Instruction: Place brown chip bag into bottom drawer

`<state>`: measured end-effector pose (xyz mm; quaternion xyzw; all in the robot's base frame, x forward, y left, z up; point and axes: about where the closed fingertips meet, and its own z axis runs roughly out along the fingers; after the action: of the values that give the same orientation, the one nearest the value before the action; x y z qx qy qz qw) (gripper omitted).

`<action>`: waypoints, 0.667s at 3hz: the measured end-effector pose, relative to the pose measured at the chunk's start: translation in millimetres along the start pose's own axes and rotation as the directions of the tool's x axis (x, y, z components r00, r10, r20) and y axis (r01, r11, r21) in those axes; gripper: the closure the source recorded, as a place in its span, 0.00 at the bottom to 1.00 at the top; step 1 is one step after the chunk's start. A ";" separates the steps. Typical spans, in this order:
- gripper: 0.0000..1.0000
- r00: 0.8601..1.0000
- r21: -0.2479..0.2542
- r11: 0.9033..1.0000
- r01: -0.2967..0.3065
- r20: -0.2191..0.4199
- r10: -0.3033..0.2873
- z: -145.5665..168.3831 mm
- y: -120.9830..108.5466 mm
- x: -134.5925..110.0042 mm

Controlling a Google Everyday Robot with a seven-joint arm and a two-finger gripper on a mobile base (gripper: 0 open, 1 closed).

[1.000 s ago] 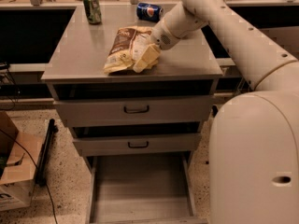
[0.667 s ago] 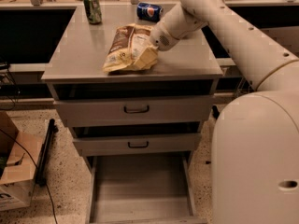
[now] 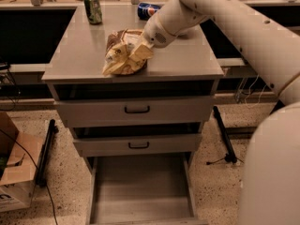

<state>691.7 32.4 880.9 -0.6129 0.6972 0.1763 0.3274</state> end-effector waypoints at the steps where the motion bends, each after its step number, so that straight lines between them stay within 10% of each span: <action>1: 1.00 0.988 0.015 0.991 0.133 0.077 -0.133 -28.8 50.5 -30.9; 2: 1.00 0.951 -0.056 0.960 0.273 0.170 -0.260 -49.7 128.7 -40.1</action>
Offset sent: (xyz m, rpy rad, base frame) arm -0.2780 -0.0417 0.0329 0.0844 -0.4444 0.7555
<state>556.3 53.9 923.8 -0.6975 0.5719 0.2067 0.3790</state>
